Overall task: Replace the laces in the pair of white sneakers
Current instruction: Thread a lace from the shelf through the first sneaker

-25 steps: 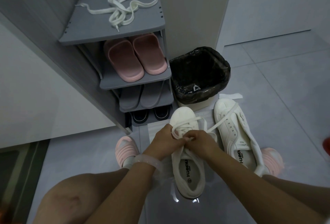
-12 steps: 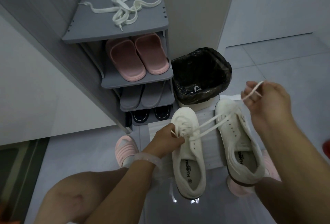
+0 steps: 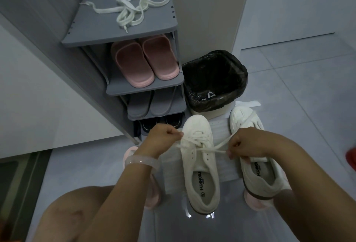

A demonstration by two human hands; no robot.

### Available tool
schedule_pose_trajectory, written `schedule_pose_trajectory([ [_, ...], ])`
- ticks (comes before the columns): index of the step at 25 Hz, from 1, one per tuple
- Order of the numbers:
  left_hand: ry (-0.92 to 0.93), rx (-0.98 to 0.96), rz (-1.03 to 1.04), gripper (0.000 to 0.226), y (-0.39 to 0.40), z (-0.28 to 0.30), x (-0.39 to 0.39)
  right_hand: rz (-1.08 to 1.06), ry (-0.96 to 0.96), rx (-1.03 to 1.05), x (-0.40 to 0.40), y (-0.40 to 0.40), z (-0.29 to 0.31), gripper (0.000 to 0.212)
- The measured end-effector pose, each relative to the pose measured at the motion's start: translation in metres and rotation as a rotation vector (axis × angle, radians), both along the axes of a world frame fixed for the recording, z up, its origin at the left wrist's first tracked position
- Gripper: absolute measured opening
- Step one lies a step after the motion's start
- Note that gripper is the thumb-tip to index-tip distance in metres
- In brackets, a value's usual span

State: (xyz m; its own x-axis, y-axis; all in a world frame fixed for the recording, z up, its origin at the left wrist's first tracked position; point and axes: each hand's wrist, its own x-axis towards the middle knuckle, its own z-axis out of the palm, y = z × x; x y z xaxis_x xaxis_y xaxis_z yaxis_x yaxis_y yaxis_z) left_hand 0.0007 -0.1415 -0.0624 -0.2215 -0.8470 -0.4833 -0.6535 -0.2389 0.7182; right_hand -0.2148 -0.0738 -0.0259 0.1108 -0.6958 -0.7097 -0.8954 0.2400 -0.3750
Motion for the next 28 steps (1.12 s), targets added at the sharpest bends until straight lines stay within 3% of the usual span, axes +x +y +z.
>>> schedule_pose_trajectory([
  [3, -0.316, -0.116, -0.055, 0.006, -0.002, -0.008, 0.008, -0.043, -0.021, -0.031, -0.001, -0.001, 0.004, 0.017],
  [4, -0.382, -0.181, -0.120, 0.012, 0.000, -0.007, 0.007, -0.054, -0.034, -0.045, 0.000, -0.002, 0.004, 0.015],
  [7, -0.264, -0.236, -0.284, 0.019, 0.020, -0.002, -0.011, -0.053, -0.065, -0.059, 0.005, -0.003, 0.004, 0.012],
  [10, -0.229, 0.001, -0.429, 0.028, 0.037, -0.007, -0.026, -0.137, -0.132, -0.166, 0.007, -0.003, 0.007, 0.021],
  [12, -0.177, 0.168, -0.362, 0.025, 0.035, -0.011, -0.023, -0.446, -0.237, -0.263, 0.004, -0.005, 0.011, 0.023],
  [15, -0.114, 0.268, -0.316, 0.025, 0.032, -0.013, -0.019, -1.112, -0.524, -0.501, -0.011, -0.009, 0.022, 0.024],
  [17, -0.090, 0.287, -0.314, 0.025, 0.031, -0.012, -0.018, -1.305, -0.691, -0.635, -0.017, -0.011, 0.027, 0.024],
  [28, -0.076, 0.338, -0.286, 0.024, 0.030, -0.011, -0.018, -1.389, -0.986, -0.891, -0.007, -0.009, 0.028, 0.030],
])
